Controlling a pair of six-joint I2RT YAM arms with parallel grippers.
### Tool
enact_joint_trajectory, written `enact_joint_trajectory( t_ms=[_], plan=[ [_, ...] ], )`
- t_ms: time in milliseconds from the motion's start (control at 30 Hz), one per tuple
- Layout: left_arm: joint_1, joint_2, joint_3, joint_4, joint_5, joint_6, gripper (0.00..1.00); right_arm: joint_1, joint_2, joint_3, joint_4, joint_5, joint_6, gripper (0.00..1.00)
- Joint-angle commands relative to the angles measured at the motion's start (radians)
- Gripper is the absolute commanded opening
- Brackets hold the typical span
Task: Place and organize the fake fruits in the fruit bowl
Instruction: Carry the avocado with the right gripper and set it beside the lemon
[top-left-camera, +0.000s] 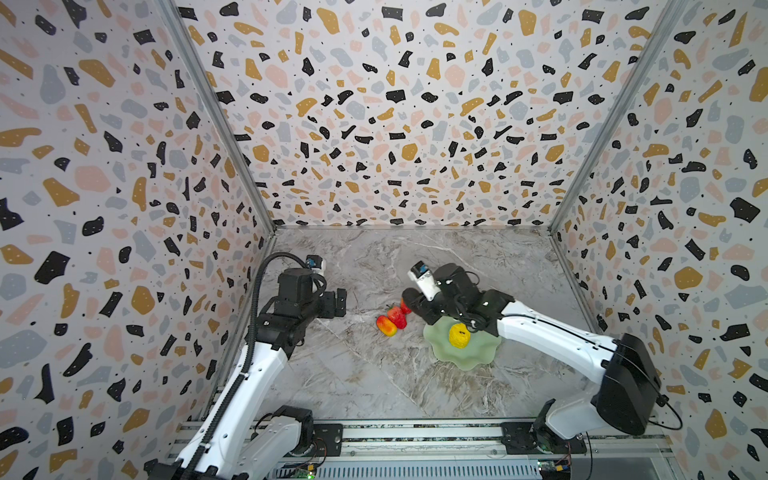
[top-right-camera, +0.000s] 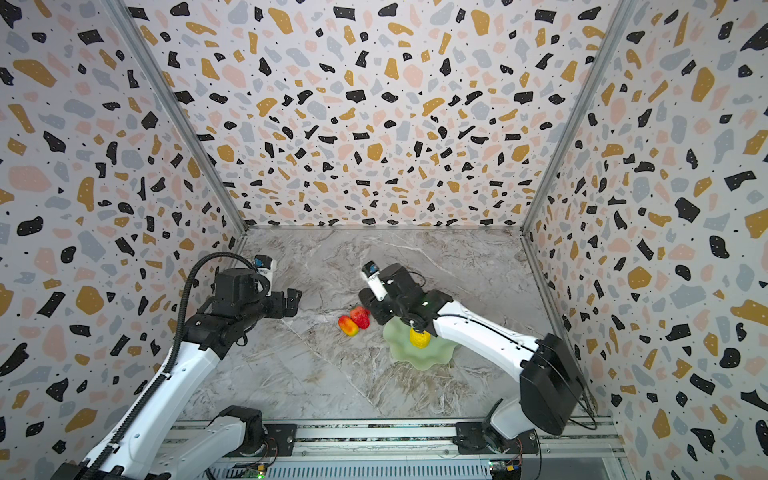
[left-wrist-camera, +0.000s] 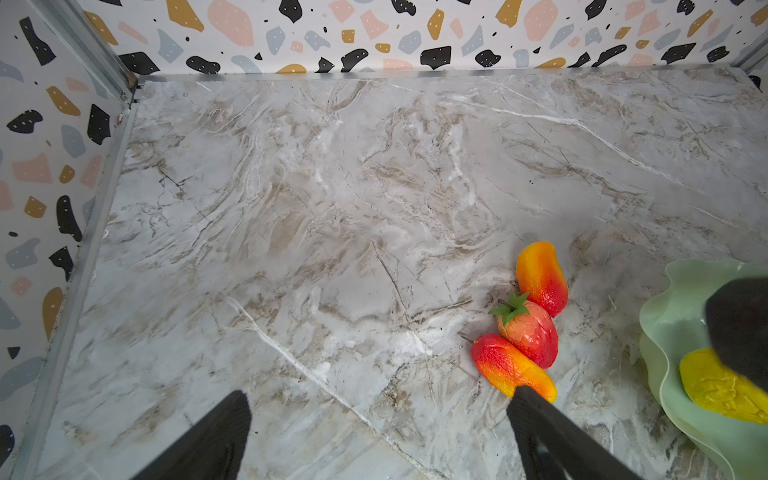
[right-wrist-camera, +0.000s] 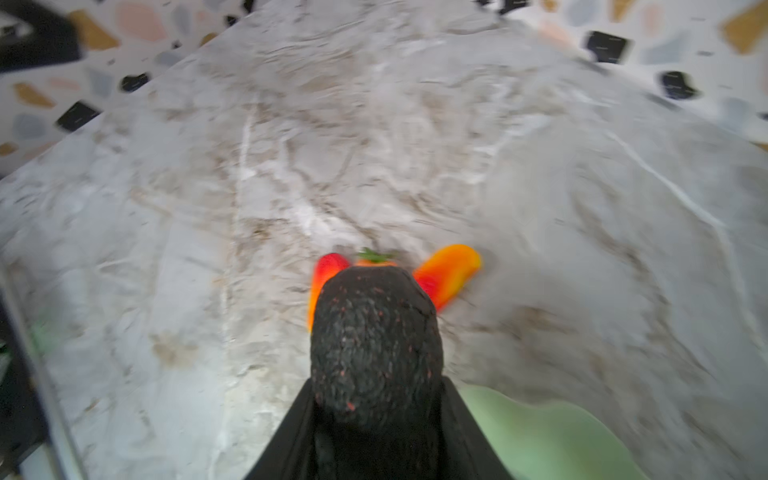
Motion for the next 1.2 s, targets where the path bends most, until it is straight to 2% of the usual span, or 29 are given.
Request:
enact_joint_trajectory(
  t_ms=[0, 133, 233, 633, 700, 900, 1167],
  plan=[
    [-0.007, -0.006, -0.008, 0.019, 0.019, 0.008, 1.0, -0.091, -0.081, -0.09, -0.096, 0.112, 0.091, 0.14],
    [-0.007, -0.003, -0.007, 0.021, 0.019, 0.006, 1.0, -0.197, -0.162, -0.182, -0.131, 0.152, 0.142, 0.14],
    [-0.008, 0.001, -0.003, 0.021, 0.023, 0.005, 0.99, -0.236, -0.184, -0.232, -0.135, 0.148, 0.159, 0.14],
    [-0.013, 0.01, 0.017, 0.01, 0.025, 0.004, 0.99, -0.265, -0.156, -0.38, -0.065, 0.122, 0.207, 0.15],
    [-0.013, 0.01, 0.017, 0.011, 0.025, 0.005, 1.0, -0.267, -0.148, -0.384, -0.055, 0.117, 0.206, 0.19],
    [-0.014, 0.007, 0.014, 0.01, 0.023, 0.004, 0.99, -0.27, -0.133, -0.391, -0.037, 0.098, 0.203, 0.37],
    [-0.014, 0.001, 0.006, 0.009, 0.019, 0.006, 1.0, -0.27, -0.131, -0.37, -0.045, 0.103, 0.195, 0.51]
  ],
)
